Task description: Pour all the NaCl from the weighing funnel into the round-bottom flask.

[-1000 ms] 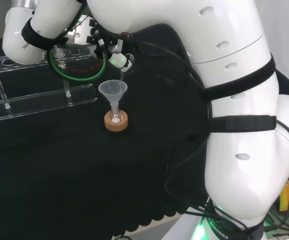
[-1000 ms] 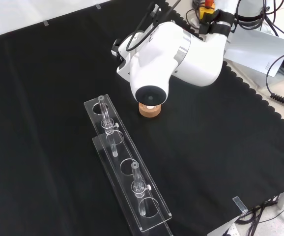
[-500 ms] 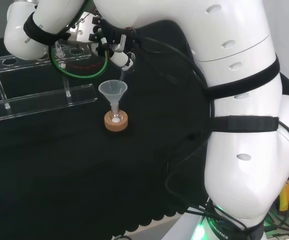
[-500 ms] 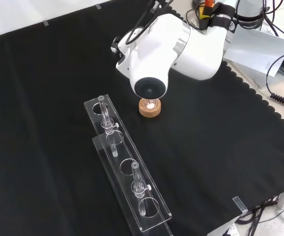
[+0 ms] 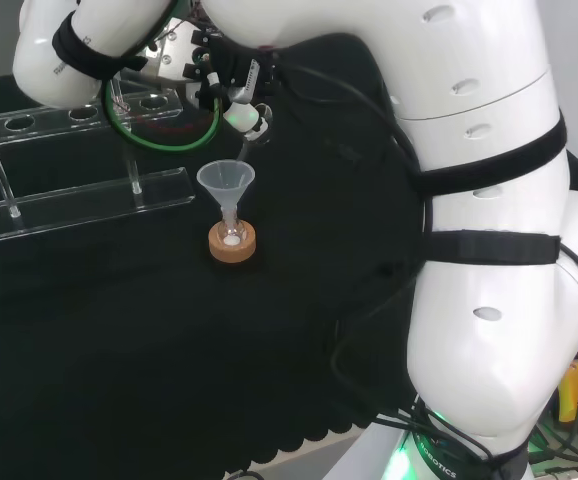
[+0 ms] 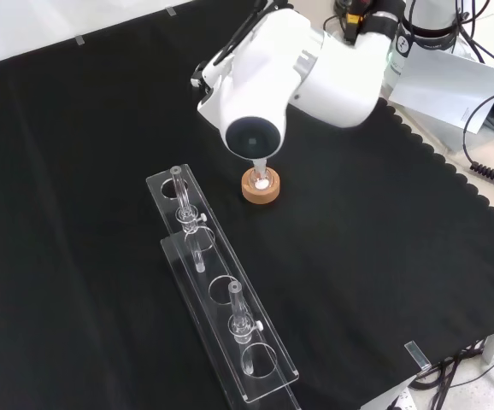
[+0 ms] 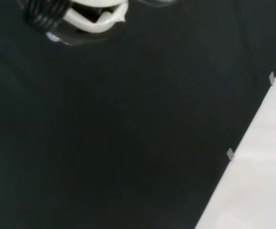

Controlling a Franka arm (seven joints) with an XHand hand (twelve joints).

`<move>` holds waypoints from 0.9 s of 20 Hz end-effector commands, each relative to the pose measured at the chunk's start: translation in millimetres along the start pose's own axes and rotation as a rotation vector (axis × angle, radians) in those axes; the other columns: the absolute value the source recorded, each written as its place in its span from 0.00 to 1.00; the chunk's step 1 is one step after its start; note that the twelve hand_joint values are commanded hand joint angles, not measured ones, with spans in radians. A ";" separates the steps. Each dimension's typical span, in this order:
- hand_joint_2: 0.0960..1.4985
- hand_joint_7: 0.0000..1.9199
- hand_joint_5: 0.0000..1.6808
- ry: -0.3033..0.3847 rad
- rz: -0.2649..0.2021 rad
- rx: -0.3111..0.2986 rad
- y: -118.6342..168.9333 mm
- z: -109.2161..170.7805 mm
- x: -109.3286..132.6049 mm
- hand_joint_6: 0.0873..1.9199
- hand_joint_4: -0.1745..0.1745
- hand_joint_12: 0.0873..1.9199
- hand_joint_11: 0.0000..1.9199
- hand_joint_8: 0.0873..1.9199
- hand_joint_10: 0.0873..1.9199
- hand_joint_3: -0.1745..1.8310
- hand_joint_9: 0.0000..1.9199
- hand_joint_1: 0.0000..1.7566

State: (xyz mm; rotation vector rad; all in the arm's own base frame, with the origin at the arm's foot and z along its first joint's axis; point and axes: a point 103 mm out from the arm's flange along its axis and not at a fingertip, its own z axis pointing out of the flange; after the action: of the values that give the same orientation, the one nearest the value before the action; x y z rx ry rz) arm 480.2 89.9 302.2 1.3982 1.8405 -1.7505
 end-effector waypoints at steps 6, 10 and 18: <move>0.43 0.59 0.68 0.218 -0.011 -0.130 0.3 20.4 -14.6 0.46 0.75 0.44 0.55 0.25 0.02 0.43 0.72 0.63; 0.43 0.59 0.68 0.316 -0.014 -0.170 2.5 35.6 -23.3 0.46 0.75 0.44 0.55 0.25 0.02 0.43 0.72 0.63; 0.43 0.59 0.68 0.490 -0.038 -0.212 13.9 78.2 -35.3 0.46 0.75 0.44 0.55 0.25 0.01 0.44 0.72 0.63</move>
State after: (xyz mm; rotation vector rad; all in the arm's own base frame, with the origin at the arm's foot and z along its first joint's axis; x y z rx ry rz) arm 480.9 29.3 304.7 1.7289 2.1421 -1.3498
